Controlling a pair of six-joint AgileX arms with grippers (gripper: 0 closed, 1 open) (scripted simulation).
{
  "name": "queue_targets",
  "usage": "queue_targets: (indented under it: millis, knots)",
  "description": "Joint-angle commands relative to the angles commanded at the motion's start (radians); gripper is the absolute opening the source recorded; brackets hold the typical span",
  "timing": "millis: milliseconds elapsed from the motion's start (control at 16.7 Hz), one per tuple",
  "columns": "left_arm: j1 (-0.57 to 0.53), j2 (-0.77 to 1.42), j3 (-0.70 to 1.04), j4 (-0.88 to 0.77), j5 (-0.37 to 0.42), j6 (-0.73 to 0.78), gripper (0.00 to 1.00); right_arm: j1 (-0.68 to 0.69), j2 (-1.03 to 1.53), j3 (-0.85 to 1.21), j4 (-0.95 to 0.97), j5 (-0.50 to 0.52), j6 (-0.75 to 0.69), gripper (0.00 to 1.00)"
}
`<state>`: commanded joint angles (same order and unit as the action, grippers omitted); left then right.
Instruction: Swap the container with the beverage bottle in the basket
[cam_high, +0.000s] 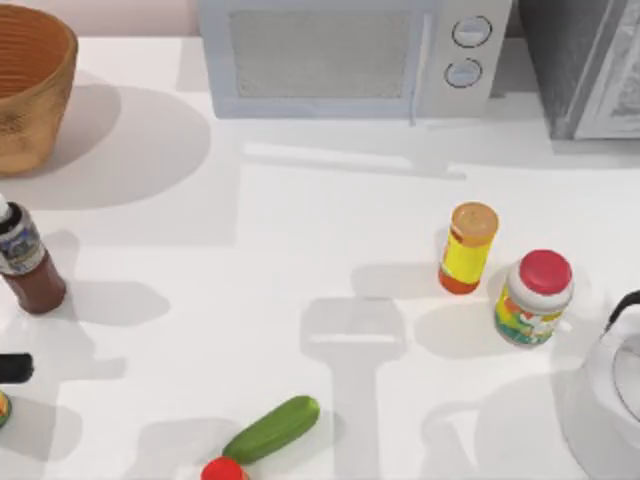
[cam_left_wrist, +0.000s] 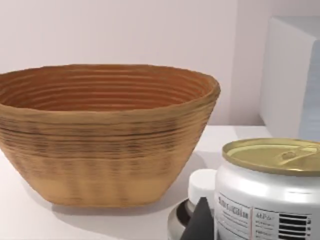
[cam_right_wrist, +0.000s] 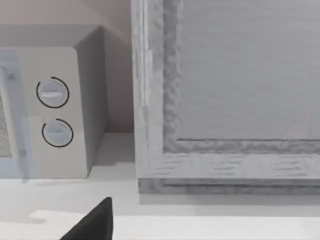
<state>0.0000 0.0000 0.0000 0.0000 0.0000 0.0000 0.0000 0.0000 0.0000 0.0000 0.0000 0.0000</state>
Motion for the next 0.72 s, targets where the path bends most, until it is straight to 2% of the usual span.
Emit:
queue_targets:
  millis: [360, 720]
  knots:
    - [0.003, 0.005, 0.001, -0.002, -0.001, 0.002, 0.00, 0.000, 0.000, 0.000, 0.000, 0.000, 0.000, 1.00]
    - [-0.068, 0.243, 0.128, 0.126, 0.109, 0.043, 0.00, 0.000, 0.000, 0.000, 0.000, 0.000, 0.000, 1.00]
